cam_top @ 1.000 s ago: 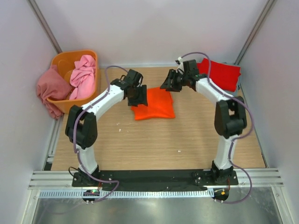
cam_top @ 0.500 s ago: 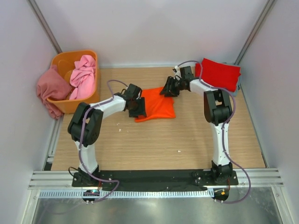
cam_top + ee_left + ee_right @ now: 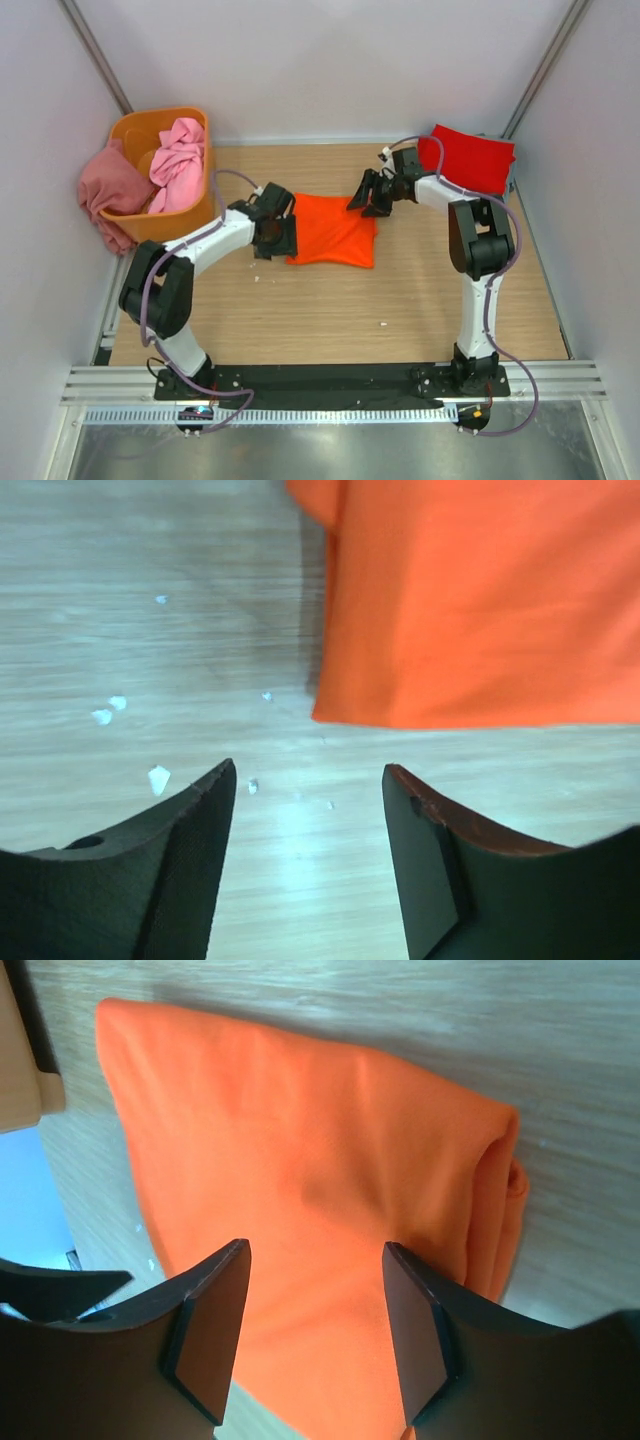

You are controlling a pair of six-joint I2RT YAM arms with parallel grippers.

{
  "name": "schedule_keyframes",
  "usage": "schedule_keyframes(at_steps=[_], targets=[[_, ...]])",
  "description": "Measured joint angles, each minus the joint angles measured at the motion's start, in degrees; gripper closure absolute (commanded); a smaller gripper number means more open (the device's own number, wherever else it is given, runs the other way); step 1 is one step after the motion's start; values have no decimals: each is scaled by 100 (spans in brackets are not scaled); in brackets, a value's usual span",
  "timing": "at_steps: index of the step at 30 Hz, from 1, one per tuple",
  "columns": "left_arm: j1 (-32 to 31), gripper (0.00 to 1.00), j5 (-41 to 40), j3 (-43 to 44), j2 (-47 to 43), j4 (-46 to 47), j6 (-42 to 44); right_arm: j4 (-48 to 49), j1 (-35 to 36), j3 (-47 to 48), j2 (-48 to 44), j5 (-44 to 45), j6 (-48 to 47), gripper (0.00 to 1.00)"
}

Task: Fold and stack the t-shirts
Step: Fold the tshirt, then neatly place the folded tshirt to the corner

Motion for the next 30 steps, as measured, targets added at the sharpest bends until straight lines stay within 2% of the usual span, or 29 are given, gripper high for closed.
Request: schedule_keyframes(at_steps=[4,8,13,19,24,30], targets=[[-2,36,-175,1137,-210,-748,260,-529,-7,63,-498,107,-83,33],[-2,36,-417,1473,-951,-1102,529,-846,-50,-7,-1327,527,-256,31],[0,34,-625,662,-2608,-1217,704,-748,-376,-535,-1993,649,-374,31],[0,32,-758,-435,-4365,-1353,734,-627,-695,-953,-1351,726,-424,31],[0,31,-859,-682,-5163,-1416,734,-337,-702,-1038,-835,643,-297,31],[0,30,-1010,-990,-5890,-1488,664,544,-684,-1174,-612,293,168,34]])
